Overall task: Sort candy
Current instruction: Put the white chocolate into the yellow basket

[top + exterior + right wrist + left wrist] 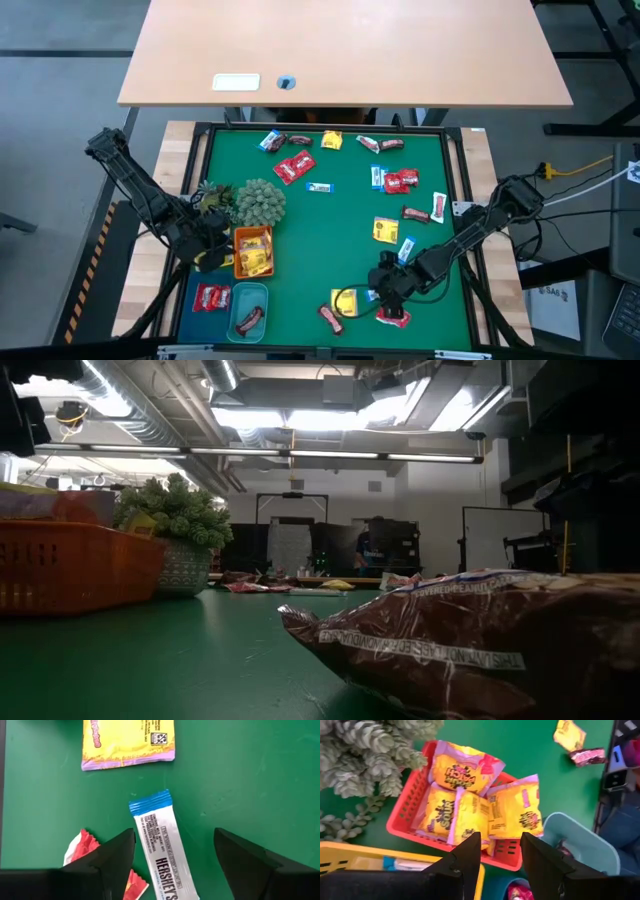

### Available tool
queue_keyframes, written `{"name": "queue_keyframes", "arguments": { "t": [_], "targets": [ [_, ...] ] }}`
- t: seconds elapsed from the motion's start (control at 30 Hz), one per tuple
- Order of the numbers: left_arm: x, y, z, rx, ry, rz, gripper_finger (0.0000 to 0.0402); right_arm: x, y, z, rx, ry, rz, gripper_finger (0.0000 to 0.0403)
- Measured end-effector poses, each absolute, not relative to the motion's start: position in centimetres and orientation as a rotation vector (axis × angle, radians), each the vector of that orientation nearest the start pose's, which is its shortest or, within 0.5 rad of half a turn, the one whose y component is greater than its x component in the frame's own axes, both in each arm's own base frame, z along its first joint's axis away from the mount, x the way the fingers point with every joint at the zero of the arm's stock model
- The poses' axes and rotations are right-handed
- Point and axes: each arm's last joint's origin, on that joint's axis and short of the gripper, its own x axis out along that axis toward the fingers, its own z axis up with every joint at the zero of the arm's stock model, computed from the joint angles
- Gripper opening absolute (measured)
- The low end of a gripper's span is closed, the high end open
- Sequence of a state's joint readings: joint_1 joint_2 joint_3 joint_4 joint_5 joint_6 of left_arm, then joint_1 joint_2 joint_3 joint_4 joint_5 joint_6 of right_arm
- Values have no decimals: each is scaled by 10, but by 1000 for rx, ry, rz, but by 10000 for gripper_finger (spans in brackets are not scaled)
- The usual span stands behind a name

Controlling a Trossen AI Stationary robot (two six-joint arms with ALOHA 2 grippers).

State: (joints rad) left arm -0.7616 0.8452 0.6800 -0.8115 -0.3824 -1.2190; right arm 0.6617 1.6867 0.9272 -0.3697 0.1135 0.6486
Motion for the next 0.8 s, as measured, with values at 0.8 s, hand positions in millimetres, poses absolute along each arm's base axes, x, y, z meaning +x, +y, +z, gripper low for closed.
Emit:
{"name": "queue_keyframes", "arguments": {
  "t": [0.8],
  "targets": [
    [121, -98, 246, -637, 775, 190, 134, 246, 198, 127, 29, 1177, 90, 269]
  ]
}}
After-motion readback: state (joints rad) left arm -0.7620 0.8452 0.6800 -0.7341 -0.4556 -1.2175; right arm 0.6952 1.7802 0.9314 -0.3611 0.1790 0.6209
